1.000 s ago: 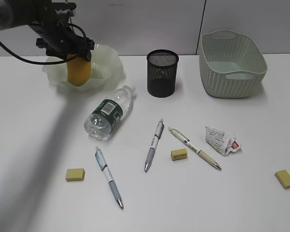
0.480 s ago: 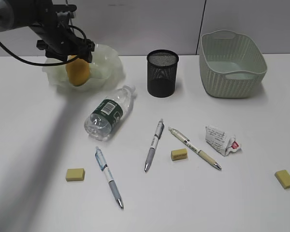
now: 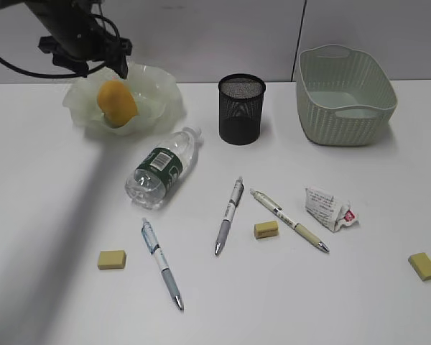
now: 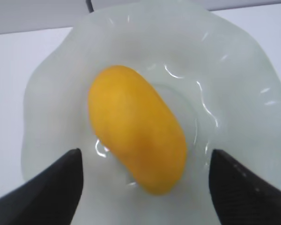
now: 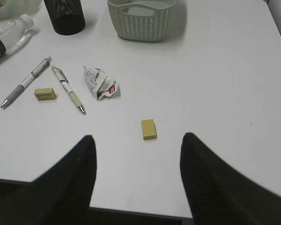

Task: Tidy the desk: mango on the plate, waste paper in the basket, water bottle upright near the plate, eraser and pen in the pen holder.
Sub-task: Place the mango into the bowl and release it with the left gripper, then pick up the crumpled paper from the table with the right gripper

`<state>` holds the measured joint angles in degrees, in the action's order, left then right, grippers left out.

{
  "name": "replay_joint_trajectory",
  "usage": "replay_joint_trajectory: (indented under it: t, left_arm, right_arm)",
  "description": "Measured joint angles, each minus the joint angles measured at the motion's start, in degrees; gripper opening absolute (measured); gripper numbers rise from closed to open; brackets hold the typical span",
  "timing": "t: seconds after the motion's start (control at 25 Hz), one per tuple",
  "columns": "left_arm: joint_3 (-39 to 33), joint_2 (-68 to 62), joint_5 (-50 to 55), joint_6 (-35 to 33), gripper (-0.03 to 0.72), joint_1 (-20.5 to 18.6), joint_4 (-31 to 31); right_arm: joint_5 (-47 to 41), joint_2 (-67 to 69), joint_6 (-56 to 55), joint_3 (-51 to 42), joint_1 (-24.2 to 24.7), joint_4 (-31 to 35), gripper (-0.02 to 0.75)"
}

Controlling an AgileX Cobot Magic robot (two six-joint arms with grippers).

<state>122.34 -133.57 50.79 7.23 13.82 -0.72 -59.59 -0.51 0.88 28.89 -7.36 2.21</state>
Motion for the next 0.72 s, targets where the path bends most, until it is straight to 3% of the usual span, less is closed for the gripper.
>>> replay_joint_trajectory:
  t: [0.24, 0.72]
  left_arm:
    - [6.4, 2.1, 16.6, 0.0, 0.624, 0.0, 0.0]
    - [8.1, 4.5, 18.9, 0.0, 0.594, -0.1, 1.6]
  right_arm:
    - [0.0, 0.0, 0.0, 0.0, 0.0, 0.0, 0.457]
    - [0.0, 0.0, 0.0, 0.0, 0.0, 0.0, 0.457]
